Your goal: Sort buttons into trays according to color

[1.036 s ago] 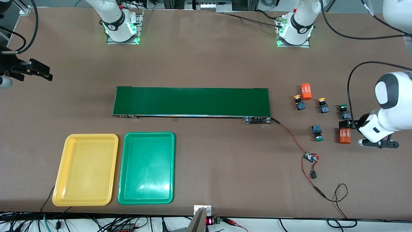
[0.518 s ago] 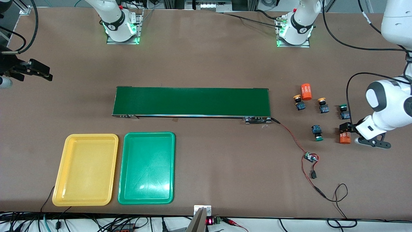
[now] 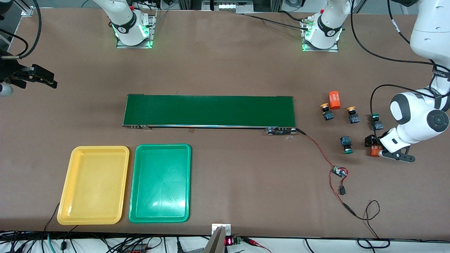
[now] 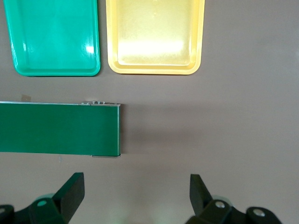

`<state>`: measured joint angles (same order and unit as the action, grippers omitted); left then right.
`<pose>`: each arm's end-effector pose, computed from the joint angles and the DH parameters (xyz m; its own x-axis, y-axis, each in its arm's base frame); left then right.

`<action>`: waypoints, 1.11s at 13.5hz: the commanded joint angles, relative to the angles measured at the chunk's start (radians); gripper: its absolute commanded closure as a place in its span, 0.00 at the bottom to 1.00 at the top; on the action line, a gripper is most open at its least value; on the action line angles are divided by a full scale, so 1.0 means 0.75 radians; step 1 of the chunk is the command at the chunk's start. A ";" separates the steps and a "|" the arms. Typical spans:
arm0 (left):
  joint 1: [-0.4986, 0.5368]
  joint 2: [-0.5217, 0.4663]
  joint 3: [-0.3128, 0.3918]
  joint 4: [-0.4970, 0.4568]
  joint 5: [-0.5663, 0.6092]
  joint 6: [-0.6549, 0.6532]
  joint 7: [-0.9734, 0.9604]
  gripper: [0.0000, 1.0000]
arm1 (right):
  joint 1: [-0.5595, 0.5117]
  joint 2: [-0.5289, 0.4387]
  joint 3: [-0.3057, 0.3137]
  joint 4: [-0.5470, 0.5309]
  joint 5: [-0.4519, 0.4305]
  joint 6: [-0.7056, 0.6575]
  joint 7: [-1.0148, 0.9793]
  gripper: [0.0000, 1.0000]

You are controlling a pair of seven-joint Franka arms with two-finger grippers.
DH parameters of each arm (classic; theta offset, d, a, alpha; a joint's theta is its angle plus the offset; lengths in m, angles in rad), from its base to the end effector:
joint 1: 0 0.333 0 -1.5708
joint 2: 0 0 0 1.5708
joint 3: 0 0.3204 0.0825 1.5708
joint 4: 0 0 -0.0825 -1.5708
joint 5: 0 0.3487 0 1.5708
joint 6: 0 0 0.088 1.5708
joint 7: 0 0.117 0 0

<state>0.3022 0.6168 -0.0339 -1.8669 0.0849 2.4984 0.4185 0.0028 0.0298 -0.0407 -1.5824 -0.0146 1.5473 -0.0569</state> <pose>0.5983 0.1659 0.2057 0.9777 -0.2098 0.0001 -0.2097 -0.9771 -0.0354 0.5236 -0.0213 0.5964 0.9977 0.0187 -0.0656 0.0195 -0.9997 0.0121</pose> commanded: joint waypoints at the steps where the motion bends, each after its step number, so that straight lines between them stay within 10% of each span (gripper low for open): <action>1: 0.014 -0.012 -0.010 0.000 0.022 -0.003 0.023 0.67 | -0.012 -0.017 0.005 -0.019 0.007 0.013 0.012 0.00; 5: -0.004 -0.137 -0.069 0.057 0.020 -0.289 0.125 0.71 | -0.016 -0.015 0.005 -0.019 0.007 0.013 0.012 0.00; 10: 0.002 -0.246 -0.377 0.186 0.016 -0.917 0.188 0.78 | -0.018 -0.013 0.005 -0.019 0.007 0.013 0.012 0.00; 15: -0.004 -0.229 -0.701 0.160 0.014 -0.912 0.513 0.78 | -0.026 -0.011 0.003 -0.021 0.007 0.013 0.012 0.00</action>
<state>0.2884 0.4358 -0.4970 -1.7464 0.0849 1.8066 0.6914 -0.0092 0.0315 -0.0419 -1.5836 -0.0146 1.5474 -0.0557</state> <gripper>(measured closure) 0.515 0.000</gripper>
